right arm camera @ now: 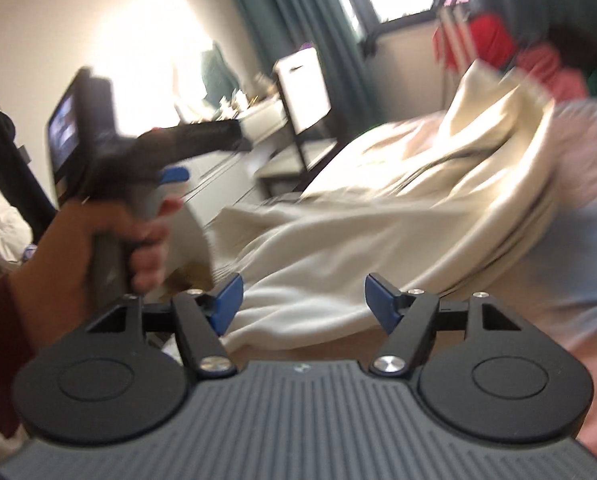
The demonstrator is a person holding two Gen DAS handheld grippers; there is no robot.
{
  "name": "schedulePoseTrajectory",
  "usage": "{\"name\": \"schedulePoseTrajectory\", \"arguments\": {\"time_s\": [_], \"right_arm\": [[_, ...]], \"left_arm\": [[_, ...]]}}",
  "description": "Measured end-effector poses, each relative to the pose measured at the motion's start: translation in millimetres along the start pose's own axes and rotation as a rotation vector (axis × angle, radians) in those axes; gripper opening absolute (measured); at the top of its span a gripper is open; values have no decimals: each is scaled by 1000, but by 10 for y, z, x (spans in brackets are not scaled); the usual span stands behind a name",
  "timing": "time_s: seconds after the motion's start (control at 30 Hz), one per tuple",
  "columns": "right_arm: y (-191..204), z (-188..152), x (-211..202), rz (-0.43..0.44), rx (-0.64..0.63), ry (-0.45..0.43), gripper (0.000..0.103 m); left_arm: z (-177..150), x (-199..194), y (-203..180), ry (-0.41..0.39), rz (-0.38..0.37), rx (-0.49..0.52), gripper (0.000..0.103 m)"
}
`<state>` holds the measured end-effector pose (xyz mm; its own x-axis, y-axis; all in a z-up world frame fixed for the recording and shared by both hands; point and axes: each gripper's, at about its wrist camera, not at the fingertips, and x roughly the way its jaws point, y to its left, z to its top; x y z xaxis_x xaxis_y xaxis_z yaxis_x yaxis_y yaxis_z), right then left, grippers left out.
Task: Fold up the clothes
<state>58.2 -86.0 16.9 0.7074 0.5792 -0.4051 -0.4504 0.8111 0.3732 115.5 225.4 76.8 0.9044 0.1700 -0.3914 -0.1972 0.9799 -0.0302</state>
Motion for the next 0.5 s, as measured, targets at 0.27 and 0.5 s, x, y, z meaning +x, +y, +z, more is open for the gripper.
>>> {"name": "schedulePoseTrajectory", "arguments": {"time_s": [0.27, 0.5], "right_arm": [[-649, -61, -588, -193, -123, -153, 70], [-1133, -313, -708, -327, -134, -236, 70]], "left_arm": [[-711, -485, -820, -84, -129, -5, 97], [-1293, -513, -1274, -88, -165, 25, 99]]}}
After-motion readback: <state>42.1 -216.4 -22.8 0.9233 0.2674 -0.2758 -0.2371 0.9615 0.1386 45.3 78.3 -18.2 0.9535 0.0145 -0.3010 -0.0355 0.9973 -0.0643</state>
